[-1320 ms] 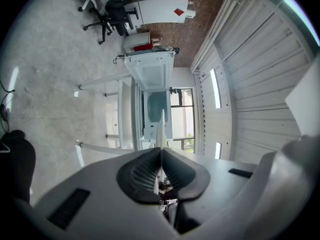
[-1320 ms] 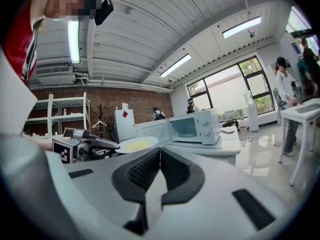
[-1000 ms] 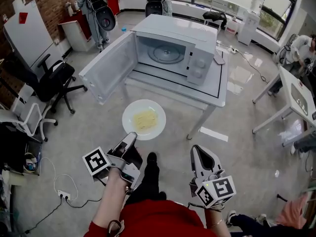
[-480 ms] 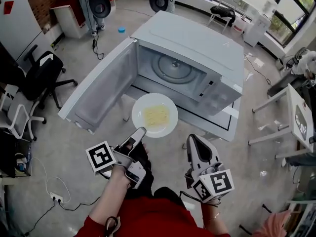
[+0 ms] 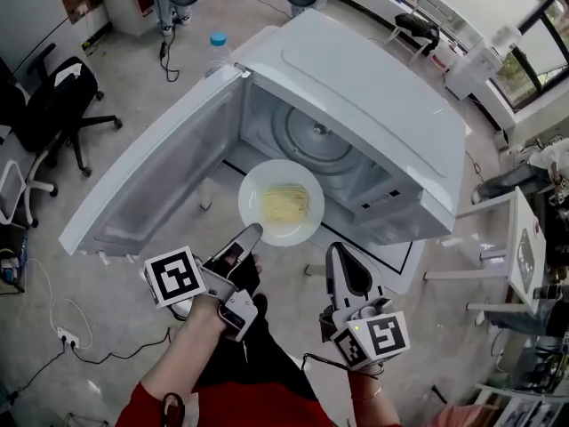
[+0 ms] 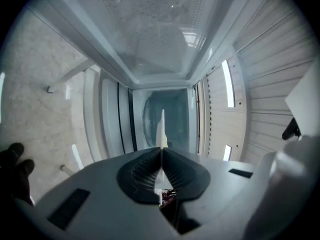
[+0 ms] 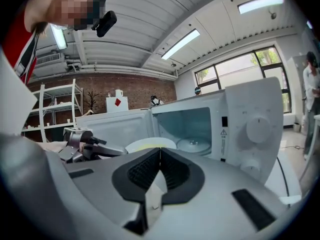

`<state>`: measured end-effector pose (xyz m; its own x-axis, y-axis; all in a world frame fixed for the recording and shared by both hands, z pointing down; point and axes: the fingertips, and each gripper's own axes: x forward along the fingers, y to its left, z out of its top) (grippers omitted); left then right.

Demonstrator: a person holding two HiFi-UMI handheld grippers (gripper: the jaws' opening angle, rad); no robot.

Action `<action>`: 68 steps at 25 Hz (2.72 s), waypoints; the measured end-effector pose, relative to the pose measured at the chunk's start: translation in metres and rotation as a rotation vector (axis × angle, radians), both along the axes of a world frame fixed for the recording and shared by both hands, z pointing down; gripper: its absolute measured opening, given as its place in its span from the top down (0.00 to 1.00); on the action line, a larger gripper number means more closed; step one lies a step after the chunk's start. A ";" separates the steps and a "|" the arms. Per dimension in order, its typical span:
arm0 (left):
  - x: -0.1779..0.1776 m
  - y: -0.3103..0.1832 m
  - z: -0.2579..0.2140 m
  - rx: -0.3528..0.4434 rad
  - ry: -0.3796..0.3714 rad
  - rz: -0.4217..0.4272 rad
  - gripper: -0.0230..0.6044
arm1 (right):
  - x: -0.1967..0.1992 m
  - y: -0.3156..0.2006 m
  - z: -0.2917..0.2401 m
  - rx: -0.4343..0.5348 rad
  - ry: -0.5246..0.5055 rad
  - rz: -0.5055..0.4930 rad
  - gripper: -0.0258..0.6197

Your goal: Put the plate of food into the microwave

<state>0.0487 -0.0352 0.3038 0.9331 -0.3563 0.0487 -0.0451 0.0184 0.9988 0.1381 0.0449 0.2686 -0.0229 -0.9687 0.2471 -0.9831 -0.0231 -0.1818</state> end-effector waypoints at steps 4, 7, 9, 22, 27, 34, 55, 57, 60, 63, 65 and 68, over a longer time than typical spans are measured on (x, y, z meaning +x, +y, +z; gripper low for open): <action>0.010 -0.015 0.018 0.051 -0.058 -0.018 0.93 | 0.013 -0.015 0.015 -0.020 -0.006 0.016 0.94; 0.025 -0.025 0.026 0.024 0.005 -0.046 0.93 | 0.019 -0.021 0.031 -0.035 -0.015 0.028 0.94; 0.034 -0.032 0.032 0.016 0.026 -0.041 0.93 | 0.022 -0.023 0.037 -0.035 -0.013 0.040 0.94; 0.092 -0.102 0.036 0.100 0.043 -0.047 0.93 | 0.024 -0.072 0.037 0.043 0.028 0.064 0.94; 0.119 -0.125 0.031 0.098 0.035 -0.048 0.93 | 0.026 -0.094 0.023 0.060 0.089 0.050 0.94; 0.132 -0.143 0.030 0.126 -0.029 -0.023 0.93 | 0.030 -0.115 0.014 0.101 0.110 0.050 0.94; 0.137 -0.158 0.045 0.101 -0.232 0.092 0.93 | 0.024 -0.126 0.005 0.113 0.093 0.040 0.94; 0.138 -0.160 0.045 0.109 -0.247 0.104 0.93 | 0.025 -0.124 0.007 0.124 0.061 0.044 0.94; 0.142 -0.159 0.043 0.145 -0.298 0.124 0.93 | 0.027 -0.122 0.005 0.127 0.055 0.041 0.94; 0.144 -0.160 0.040 0.209 -0.379 0.150 0.93 | 0.026 -0.120 0.000 0.127 0.056 0.033 0.94; 0.145 -0.161 0.040 0.244 -0.423 0.169 0.93 | 0.026 -0.119 -0.001 0.128 0.057 0.030 0.94; 0.147 -0.162 0.042 0.280 -0.477 0.189 0.93 | 0.026 -0.119 -0.003 0.130 0.056 0.027 0.94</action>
<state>0.1954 -0.1968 0.3463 0.8798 -0.2460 0.4068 -0.4678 -0.2959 0.8328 0.1641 -0.0743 0.2659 0.0140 -0.9927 0.1198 -0.9911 -0.0297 -0.1299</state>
